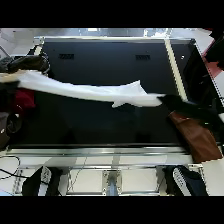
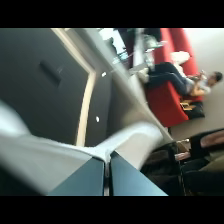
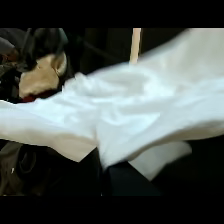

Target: Fold the shirts.

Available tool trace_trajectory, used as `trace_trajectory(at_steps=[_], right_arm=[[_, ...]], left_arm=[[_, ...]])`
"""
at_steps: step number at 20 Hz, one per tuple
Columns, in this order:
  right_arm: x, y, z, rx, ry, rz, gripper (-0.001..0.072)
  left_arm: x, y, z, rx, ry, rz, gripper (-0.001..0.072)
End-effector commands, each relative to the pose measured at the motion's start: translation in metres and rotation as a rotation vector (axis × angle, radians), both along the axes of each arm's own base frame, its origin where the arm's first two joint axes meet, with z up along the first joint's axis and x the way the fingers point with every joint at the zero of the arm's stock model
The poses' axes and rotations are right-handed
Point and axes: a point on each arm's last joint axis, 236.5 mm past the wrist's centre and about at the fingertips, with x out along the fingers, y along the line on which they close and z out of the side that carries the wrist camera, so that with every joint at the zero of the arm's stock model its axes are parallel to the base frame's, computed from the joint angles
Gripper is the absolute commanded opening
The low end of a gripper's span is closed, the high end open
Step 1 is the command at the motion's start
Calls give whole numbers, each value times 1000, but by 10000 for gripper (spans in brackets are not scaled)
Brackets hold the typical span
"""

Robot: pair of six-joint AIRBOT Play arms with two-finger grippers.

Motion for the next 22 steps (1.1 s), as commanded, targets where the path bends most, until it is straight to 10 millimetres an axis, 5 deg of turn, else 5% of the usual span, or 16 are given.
trace_trajectory(at_steps=[1,3,5,7,9,11,13,16,18,20,22], right_arm=[[-64,-2,182,-210,-479,-110,15],[-105,-11,271,-360,-690,-215,12],[-129,-16,324,-430,-794,-279,12],[-127,-14,342,-461,-803,-265,13],[-94,-20,331,-464,-727,-232,12],[-44,-34,305,-450,-610,-207,12],[20,-47,259,-420,-450,-156,12],[97,-46,177,-327,-214,-19,14],[136,-33,112,-341,-82,82,13],[170,-17,42,-398,44,148,14],[201,-7,-20,-457,131,161,15]], left_arm=[[-34,-42,148,267,-278,-69,13],[-56,-50,208,464,-375,2,13],[-77,-48,248,627,-419,112,12],[-89,-34,266,709,-399,222,12],[-80,-22,258,691,-346,231,12],[-53,-10,219,622,-212,142,11],[-18,-9,158,495,-22,-27,11],[39,-42,70,437,189,-300,11],[79,-62,-9,517,376,-410,12],[119,-62,-88,631,553,-407,13],[171,-35,-140,665,636,-207,13]])
